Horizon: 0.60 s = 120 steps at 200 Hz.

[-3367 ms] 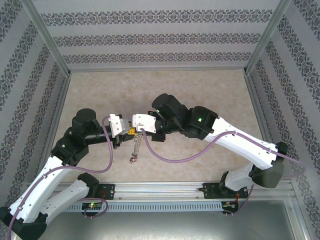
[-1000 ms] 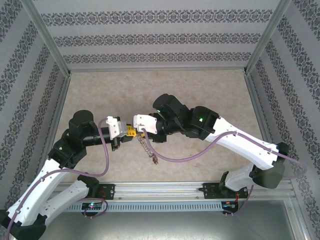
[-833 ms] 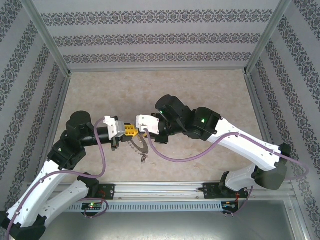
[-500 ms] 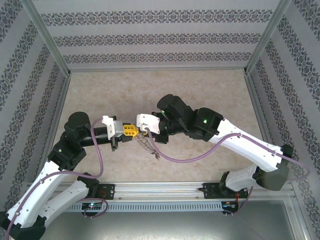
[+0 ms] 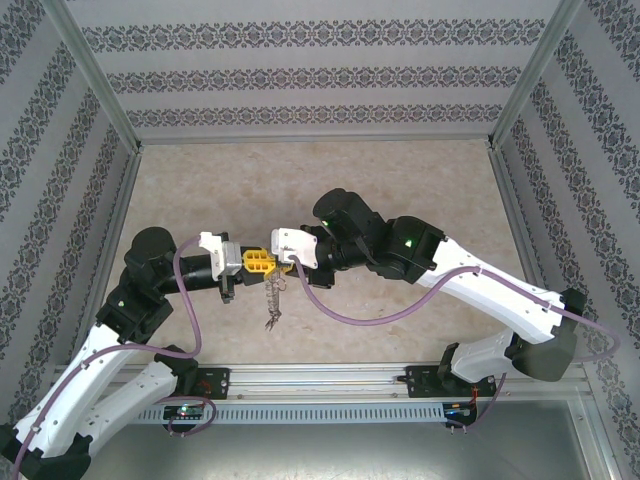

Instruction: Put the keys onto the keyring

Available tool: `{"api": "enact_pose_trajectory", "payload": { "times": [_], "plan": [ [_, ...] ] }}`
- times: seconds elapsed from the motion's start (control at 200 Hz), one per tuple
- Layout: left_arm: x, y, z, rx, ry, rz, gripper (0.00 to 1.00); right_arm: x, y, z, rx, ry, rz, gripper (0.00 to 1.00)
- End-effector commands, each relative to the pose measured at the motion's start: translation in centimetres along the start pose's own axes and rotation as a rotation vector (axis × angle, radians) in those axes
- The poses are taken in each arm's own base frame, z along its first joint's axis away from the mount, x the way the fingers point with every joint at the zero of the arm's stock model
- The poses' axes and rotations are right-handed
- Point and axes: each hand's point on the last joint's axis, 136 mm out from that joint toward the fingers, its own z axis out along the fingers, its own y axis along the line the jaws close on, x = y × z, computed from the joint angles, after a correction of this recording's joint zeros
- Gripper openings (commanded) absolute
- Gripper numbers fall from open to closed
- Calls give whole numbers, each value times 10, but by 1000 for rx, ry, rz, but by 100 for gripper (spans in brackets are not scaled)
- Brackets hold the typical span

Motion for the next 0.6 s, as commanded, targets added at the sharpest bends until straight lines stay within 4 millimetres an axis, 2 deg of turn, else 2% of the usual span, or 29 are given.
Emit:
{"api": "enact_pose_trajectory", "payload": {
  "times": [0.0, 0.06, 0.115, 0.21, 0.48, 0.595],
  "plan": [
    [-20, -5, -4, 10, -72, 58, 0, -3, 2, 0, -14, -21, 29, 0],
    [-19, -6, -5, 6, -69, 61, 0, -1, 4, -5, -2, -35, 41, 0],
    [-18, -5, -5, 6, -62, 60, 0, 1, 4, -10, 18, -53, 45, 13],
    [-17, -6, -4, 15, -57, 59, 0, 2, 4, -22, 60, -96, 56, 26],
    [-21, -10, -5, 32, -73, 61, 0, -24, 8, -49, 39, -283, 68, 35],
    [-24, -13, -7, 44, -84, 62, 0, -34, 7, -53, 21, -333, 63, 37]
  ]
}}
